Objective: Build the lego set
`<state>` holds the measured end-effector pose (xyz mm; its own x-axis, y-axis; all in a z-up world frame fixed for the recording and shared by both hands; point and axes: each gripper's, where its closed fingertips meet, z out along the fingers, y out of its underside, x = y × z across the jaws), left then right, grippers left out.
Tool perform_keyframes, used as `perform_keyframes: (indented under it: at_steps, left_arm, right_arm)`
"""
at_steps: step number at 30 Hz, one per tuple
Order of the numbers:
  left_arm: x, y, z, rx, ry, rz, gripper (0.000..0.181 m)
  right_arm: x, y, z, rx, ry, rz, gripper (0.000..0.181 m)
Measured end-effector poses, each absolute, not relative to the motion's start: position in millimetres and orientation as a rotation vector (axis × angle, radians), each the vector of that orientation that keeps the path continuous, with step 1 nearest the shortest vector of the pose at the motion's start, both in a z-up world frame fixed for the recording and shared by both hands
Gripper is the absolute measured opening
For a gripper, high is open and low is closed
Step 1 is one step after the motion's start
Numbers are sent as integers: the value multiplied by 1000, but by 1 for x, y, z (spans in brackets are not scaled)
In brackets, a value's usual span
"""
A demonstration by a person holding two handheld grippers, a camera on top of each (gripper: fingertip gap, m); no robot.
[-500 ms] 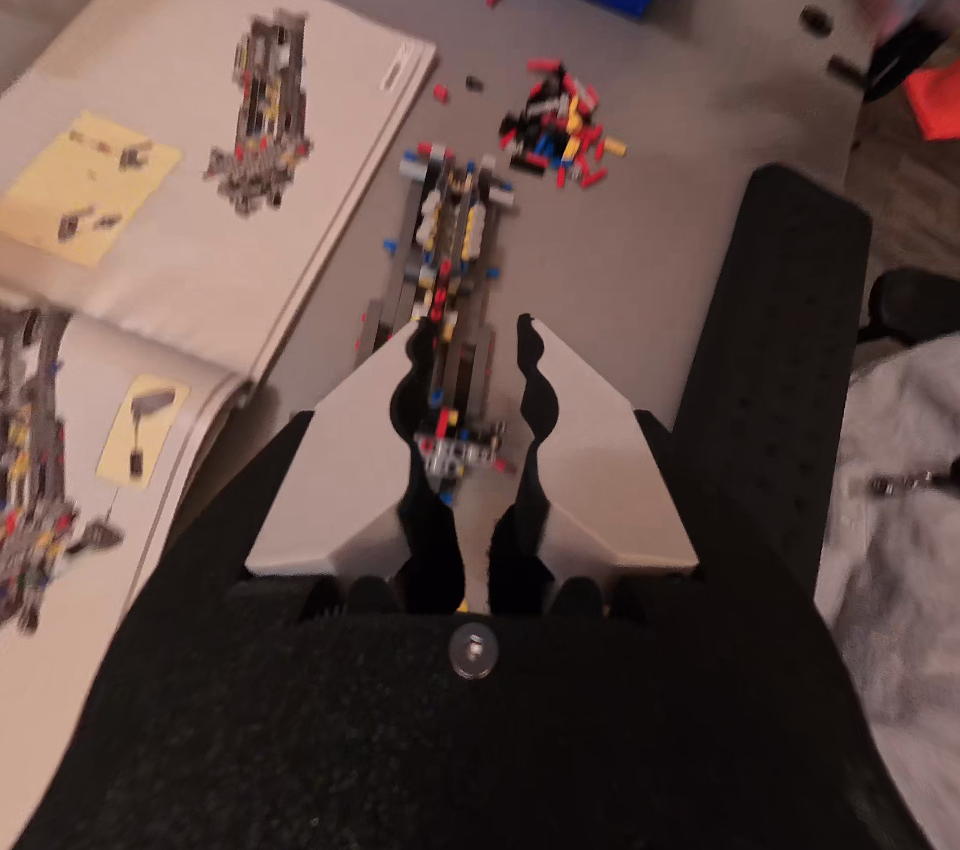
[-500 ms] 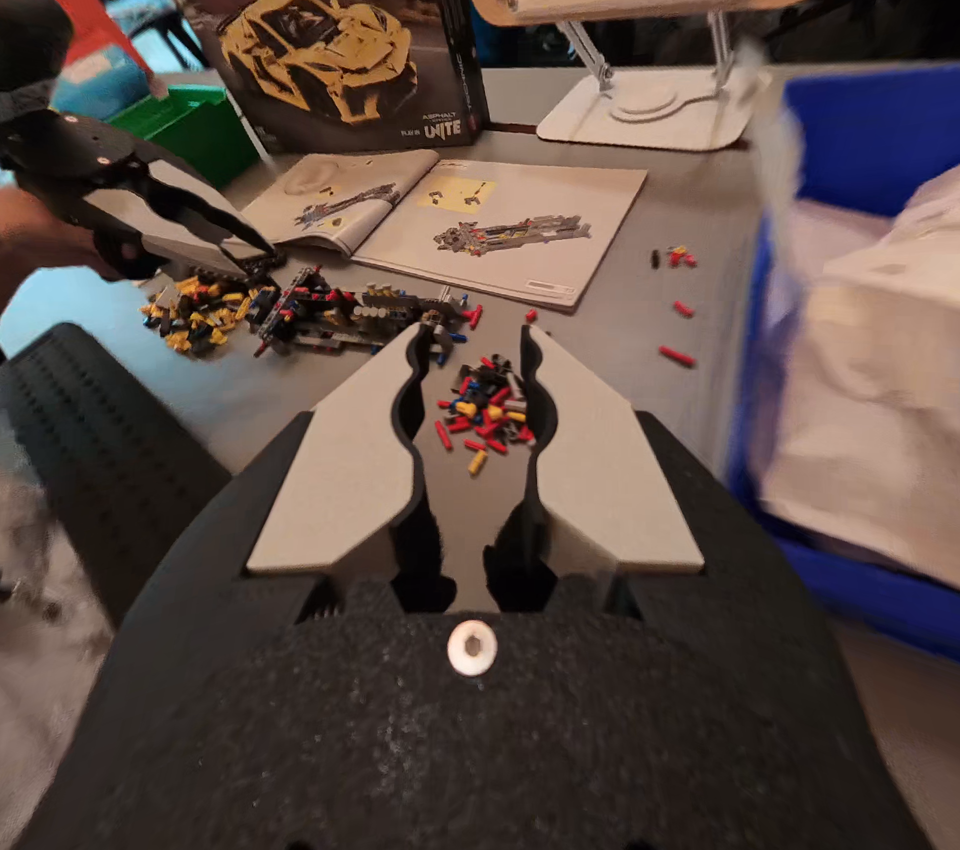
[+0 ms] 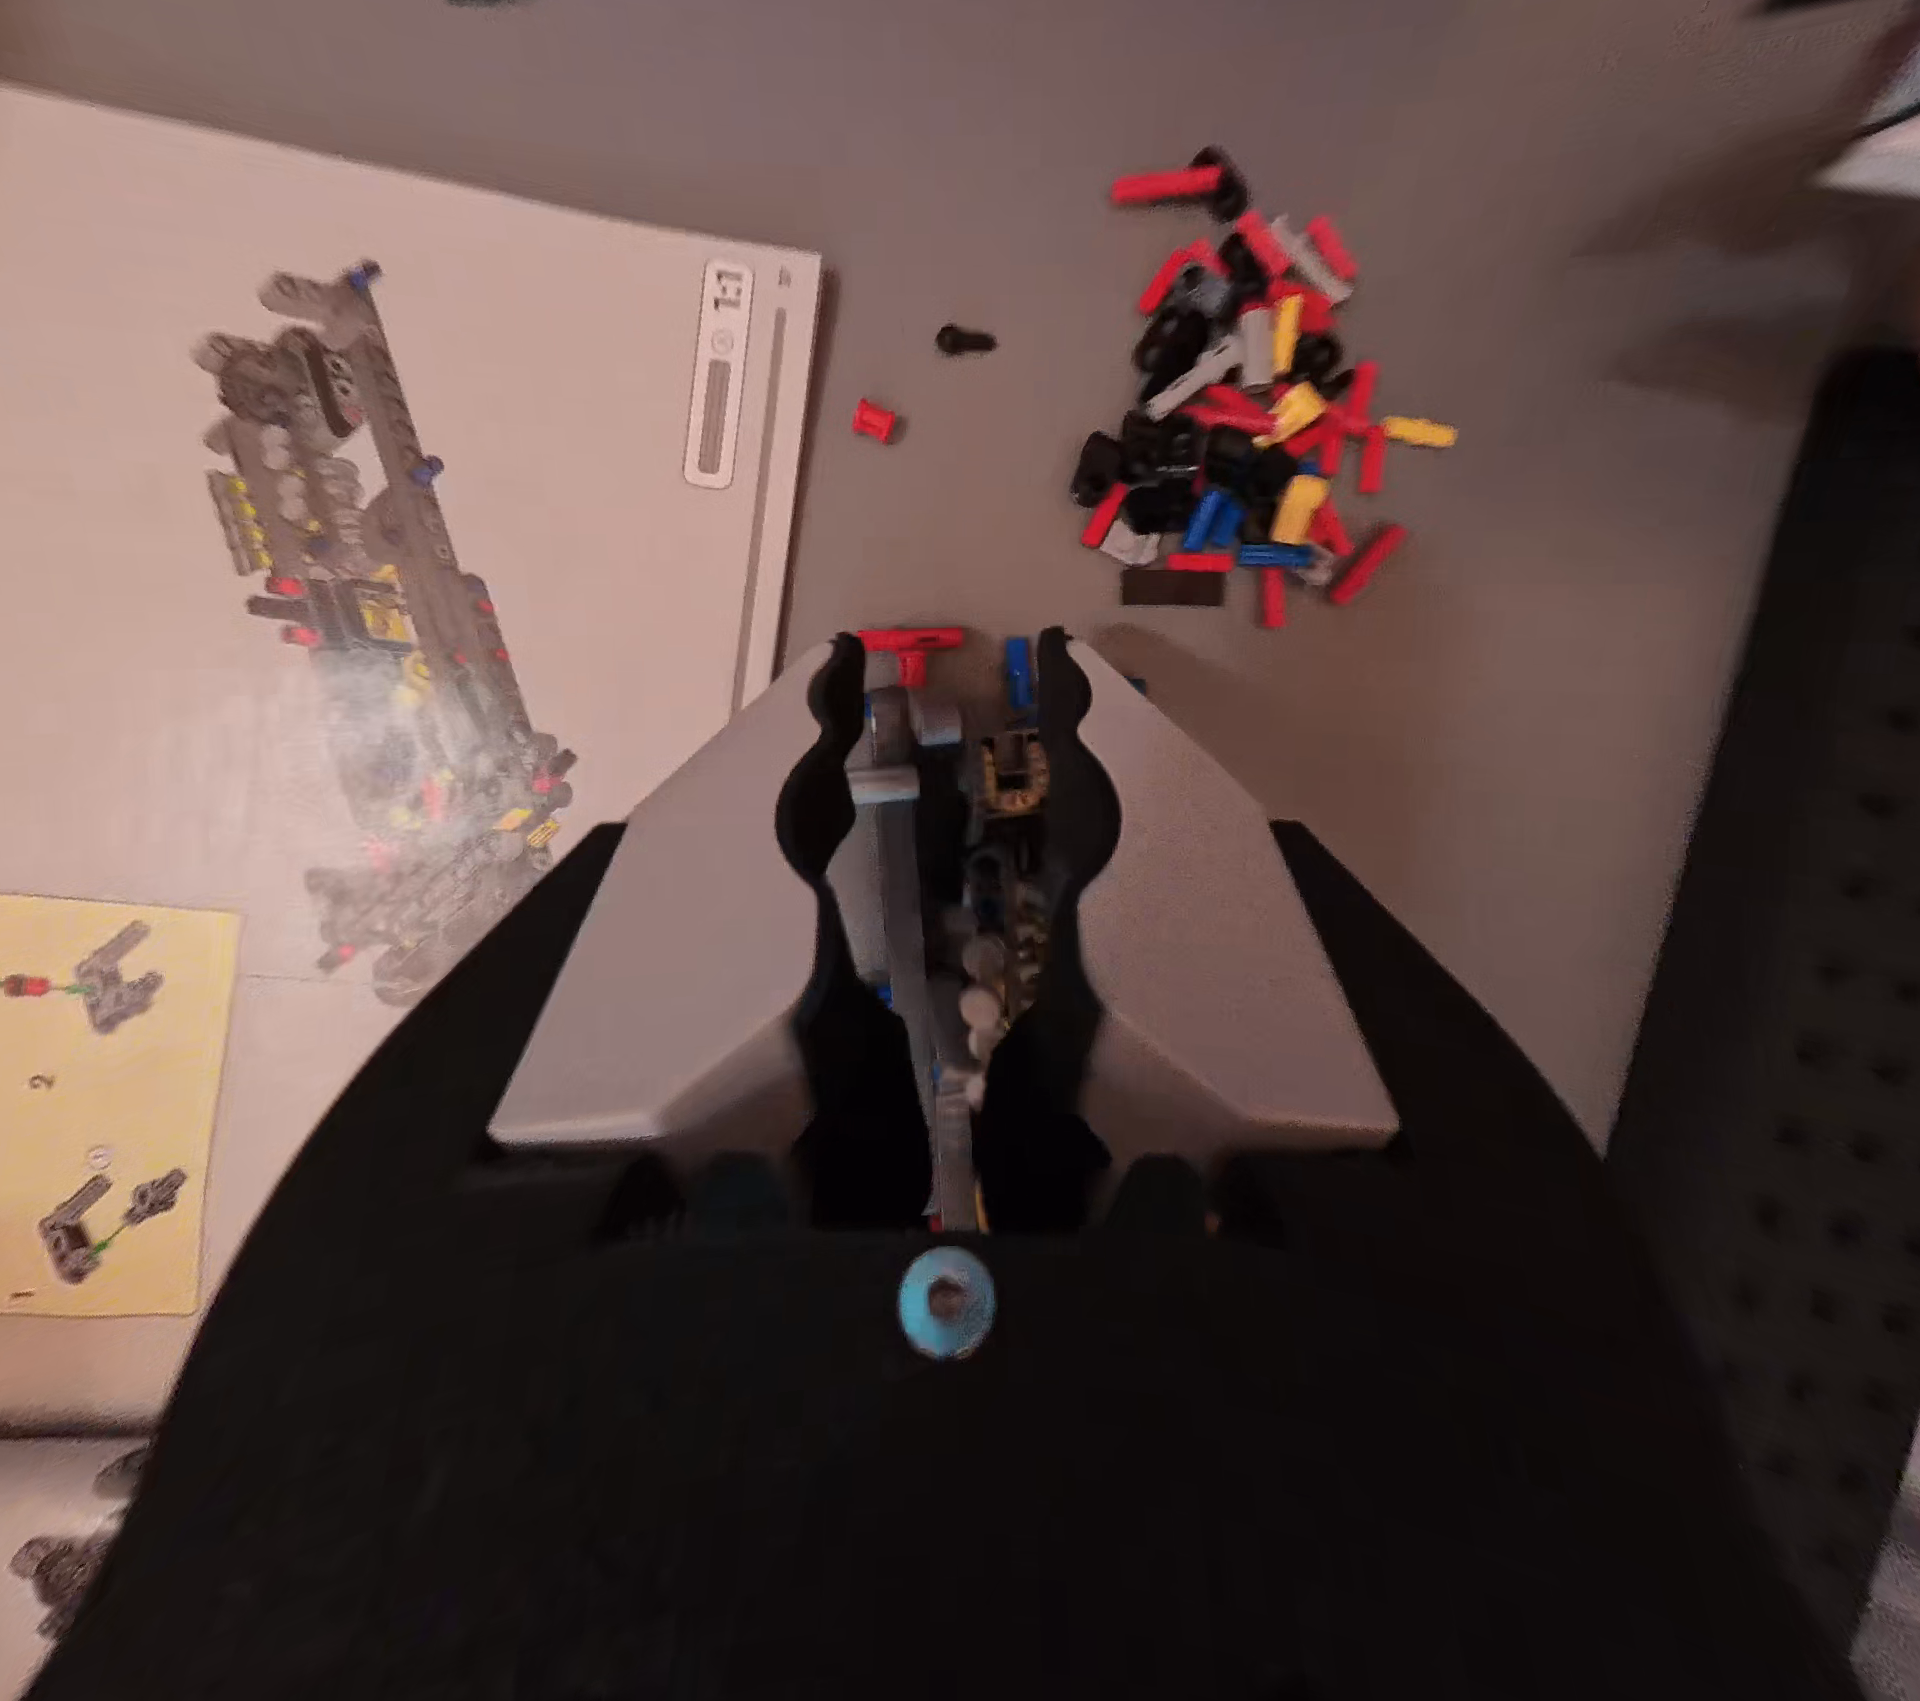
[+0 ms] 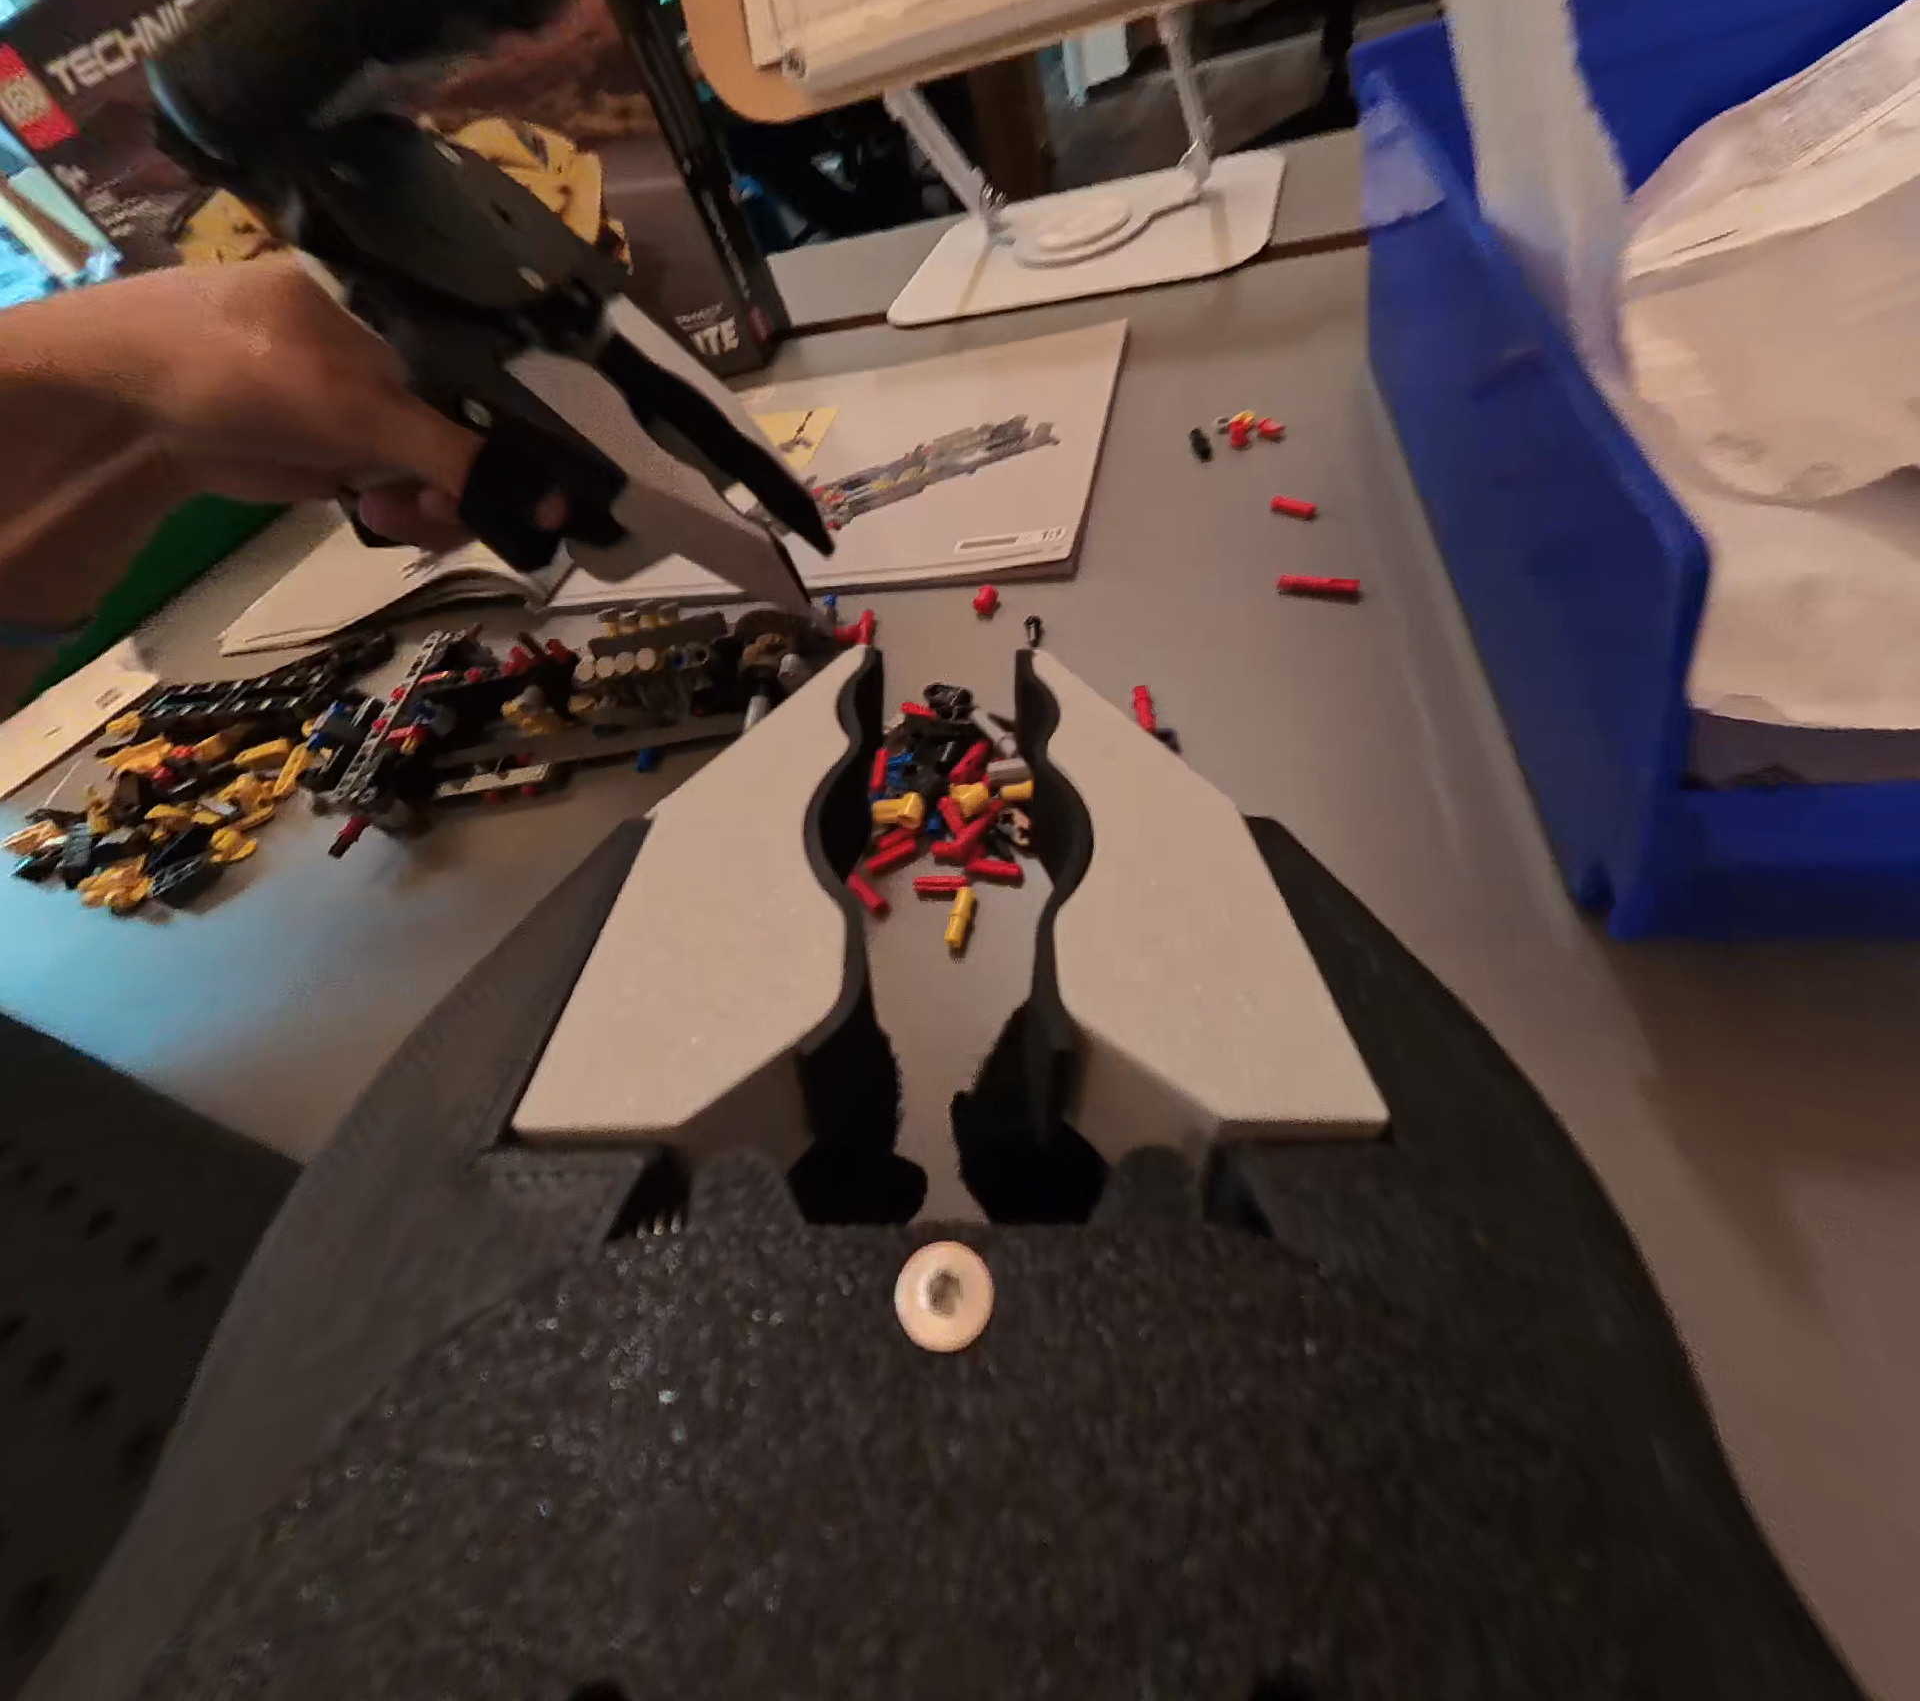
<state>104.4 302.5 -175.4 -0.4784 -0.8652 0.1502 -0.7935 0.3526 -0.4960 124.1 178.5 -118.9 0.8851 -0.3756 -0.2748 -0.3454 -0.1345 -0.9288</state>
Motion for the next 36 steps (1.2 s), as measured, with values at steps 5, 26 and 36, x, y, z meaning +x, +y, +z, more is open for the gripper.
perform_keyframes:
  at_steps: [5, 26, 36]
  left_arm:
    - [106, 298, -200, -1593, 2530, -603, 32]
    - [110, 298, -209, -1438, 2607, -425, 5]
    - [112, 263, -209, -1316, 2702, -440, 6]
  right_arm:
    - [127, 170, -113, -1693, 551, -91, 24]
    - [117, 81, -132, -1786, 639, -178, 17]
    - [119, 50, -150, -1816, 726, -173, 18]
